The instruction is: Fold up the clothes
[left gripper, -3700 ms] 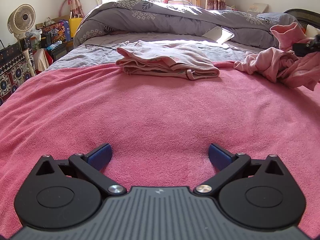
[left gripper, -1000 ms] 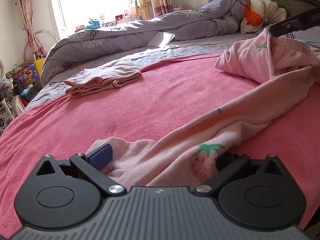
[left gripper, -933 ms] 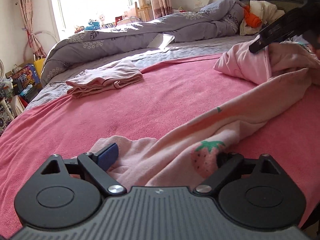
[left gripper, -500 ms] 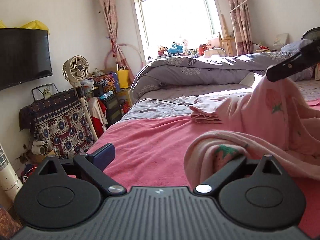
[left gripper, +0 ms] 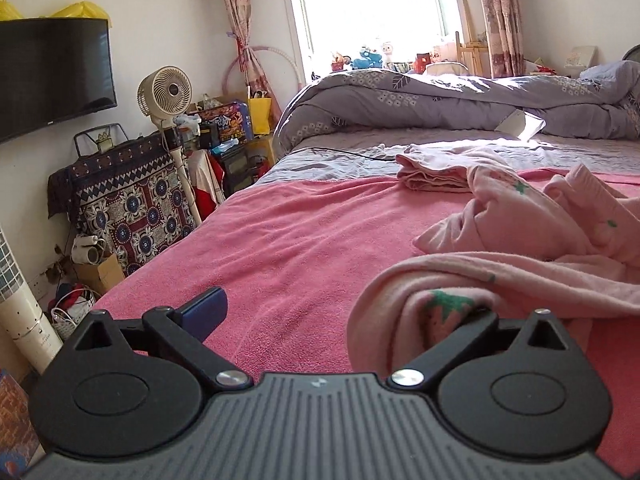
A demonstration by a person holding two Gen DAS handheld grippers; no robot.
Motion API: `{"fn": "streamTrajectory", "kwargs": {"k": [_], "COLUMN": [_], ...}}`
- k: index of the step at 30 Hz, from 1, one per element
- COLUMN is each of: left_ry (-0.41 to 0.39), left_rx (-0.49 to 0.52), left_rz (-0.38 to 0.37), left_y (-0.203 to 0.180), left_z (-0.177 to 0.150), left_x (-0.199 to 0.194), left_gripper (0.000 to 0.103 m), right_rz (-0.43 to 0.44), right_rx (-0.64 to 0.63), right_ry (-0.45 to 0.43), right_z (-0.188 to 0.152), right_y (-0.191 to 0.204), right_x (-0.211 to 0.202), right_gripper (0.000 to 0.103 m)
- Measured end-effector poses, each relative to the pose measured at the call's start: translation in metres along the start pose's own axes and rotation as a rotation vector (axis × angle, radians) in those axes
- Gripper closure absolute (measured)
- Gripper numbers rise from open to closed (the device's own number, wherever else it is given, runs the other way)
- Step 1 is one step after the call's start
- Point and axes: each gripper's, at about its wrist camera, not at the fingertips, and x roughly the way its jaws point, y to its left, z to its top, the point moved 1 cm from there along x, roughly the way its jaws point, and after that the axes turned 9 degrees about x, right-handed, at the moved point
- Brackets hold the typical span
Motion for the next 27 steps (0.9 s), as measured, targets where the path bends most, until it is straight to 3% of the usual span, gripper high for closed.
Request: {"fn": "streamTrajectory", "kwargs": {"k": [1,2,4,6,8,10,12,14,16,17,18,20,22,23,24,25,27], "left_ry": [0.001,-0.005,-0.021,-0.039,-0.054,-0.055,-0.049,-0.030,-0.005,0.004,0.013,0.003,-0.006,-0.011,-0.016,-0.021,-0.031], "left_rx": [-0.011,-0.021,-0.029,-0.031,-0.038,-0.060,-0.072,-0.055,-0.032,-0.029,-0.026,-0.033,-0.041,-0.045,-0.049,-0.053,-0.061], "left_rz": [0.000,-0.005,-0.026,-0.067,-0.139,-0.264,-0.352,-0.341,-0.294,-0.277,-0.260,-0.256,-0.253,-0.251,-0.249,-0.247,-0.243], "left_y": [0.002,0.004,0.006,0.006,0.006,0.006,0.003,-0.003,-0.011,-0.013,-0.015,-0.016,-0.016,-0.016,-0.017,-0.017,-0.018], "left_z": [0.001,0.002,0.003,0.004,0.004,0.001,-0.002,-0.003,-0.003,-0.003,-0.004,-0.001,0.001,0.003,0.004,0.005,0.008], "left_x": [-0.001,-0.003,-0.010,-0.016,-0.021,-0.023,-0.023,-0.020,-0.015,-0.014,-0.012,-0.014,-0.015,-0.015,-0.016,-0.017,-0.018], "left_gripper": [0.002,0.002,0.002,0.001,0.001,0.001,0.001,0.001,0.001,0.001,0.001,0.001,0.004,0.016,0.034,0.041,0.045], "right_rz": [-0.010,-0.011,-0.035,-0.124,-0.302,-0.457,-0.441,-0.289,-0.142,-0.086,-0.047,-0.026,-0.028,-0.044,-0.054,-0.045,-0.046], "right_rx": [0.048,0.106,0.184,0.222,0.270,0.306,0.370,0.371,0.297,0.246,0.185,0.122,0.098,0.121,0.170,0.246,0.346], "right_ry": [0.007,-0.004,-0.080,-0.190,-0.332,-0.382,-0.341,-0.309,-0.299,-0.295,-0.288,-0.234,-0.167,-0.133,-0.104,-0.101,-0.198], "right_z": [0.000,0.001,0.005,0.008,0.005,-0.007,-0.028,-0.044,-0.054,-0.056,-0.054,-0.046,-0.038,-0.034,-0.030,-0.025,-0.019], "right_y": [-0.002,-0.008,-0.022,-0.036,-0.064,-0.097,-0.129,-0.135,-0.115,-0.100,-0.081,-0.049,-0.023,-0.017,-0.017,-0.022,-0.039], "right_x": [0.005,0.003,-0.016,-0.047,-0.091,-0.127,-0.149,-0.154,-0.146,-0.137,-0.123,-0.083,-0.041,-0.025,-0.014,-0.010,-0.038], "right_gripper": [0.053,0.080,0.088,0.096,0.097,0.096,0.091,0.085,0.052,0.026,0.015,0.012,0.027,0.068,0.090,0.090,0.090]}}
